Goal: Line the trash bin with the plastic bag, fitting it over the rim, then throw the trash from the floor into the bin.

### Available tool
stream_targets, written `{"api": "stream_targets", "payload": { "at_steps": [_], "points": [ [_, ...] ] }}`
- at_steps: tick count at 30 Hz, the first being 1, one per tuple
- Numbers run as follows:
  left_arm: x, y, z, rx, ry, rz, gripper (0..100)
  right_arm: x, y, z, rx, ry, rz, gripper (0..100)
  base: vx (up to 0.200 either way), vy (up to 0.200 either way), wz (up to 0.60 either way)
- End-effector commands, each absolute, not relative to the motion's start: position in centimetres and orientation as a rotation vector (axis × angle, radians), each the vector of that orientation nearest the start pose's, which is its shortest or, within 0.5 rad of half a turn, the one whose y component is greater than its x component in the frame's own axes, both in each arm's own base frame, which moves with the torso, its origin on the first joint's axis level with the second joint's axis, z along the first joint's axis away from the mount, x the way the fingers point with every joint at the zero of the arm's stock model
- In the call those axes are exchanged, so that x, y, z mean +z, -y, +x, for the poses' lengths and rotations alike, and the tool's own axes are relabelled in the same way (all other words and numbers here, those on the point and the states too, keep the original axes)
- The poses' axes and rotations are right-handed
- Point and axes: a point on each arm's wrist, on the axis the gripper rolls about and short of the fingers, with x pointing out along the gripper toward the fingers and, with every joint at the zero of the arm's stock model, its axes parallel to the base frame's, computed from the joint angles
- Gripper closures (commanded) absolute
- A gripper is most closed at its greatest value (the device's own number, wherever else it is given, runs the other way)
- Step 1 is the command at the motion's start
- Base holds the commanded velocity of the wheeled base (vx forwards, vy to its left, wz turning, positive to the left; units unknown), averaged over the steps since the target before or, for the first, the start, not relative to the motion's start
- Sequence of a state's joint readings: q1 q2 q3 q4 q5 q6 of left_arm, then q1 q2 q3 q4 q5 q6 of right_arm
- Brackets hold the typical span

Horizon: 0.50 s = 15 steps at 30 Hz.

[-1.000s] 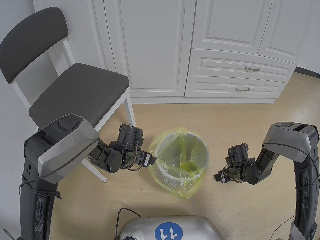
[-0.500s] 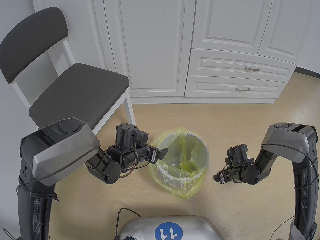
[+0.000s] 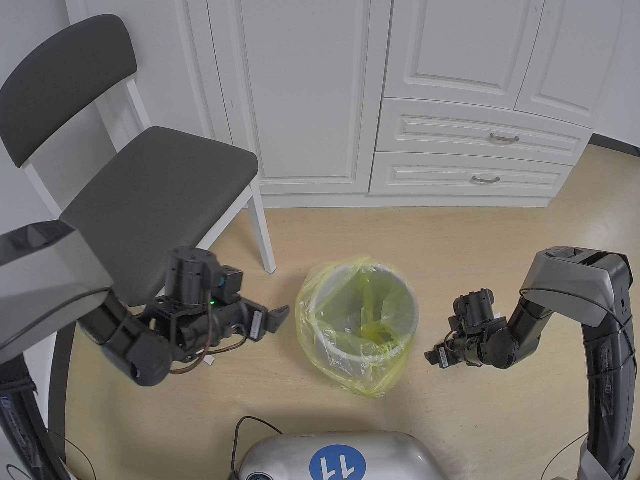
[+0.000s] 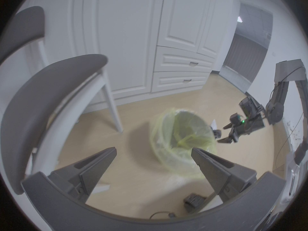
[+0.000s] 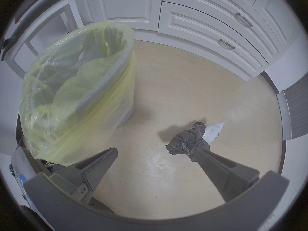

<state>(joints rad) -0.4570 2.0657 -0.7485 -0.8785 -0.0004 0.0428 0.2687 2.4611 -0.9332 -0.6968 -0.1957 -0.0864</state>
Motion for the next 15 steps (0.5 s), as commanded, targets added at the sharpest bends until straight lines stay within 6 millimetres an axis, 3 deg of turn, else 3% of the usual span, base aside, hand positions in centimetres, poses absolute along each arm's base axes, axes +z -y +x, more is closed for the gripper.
{"api": "stream_targets", "payload": {
  "at_steps": [1, 7, 15],
  "points": [
    [8.9, 8.5, 27.8, -0.293, -0.439, 0.161, 0, -5.7, -9.3, 37.7, 0.096, -0.801, -0.254, 0, 0.0, 0.0, 0.0],
    [6.4, 2.0, 25.9, -0.149, -0.567, 0.173, 0, -4.3, -8.5, 38.2, 0.074, -0.762, -0.235, 0, 0.0, 0.0, 0.0],
    [4.6, -2.4, 24.4, -0.124, -0.639, 0.178, 0, -4.0, -8.4, 38.2, 0.086, -0.755, -0.228, 0, 0.0, 0.0, 0.0]
  ]
}}
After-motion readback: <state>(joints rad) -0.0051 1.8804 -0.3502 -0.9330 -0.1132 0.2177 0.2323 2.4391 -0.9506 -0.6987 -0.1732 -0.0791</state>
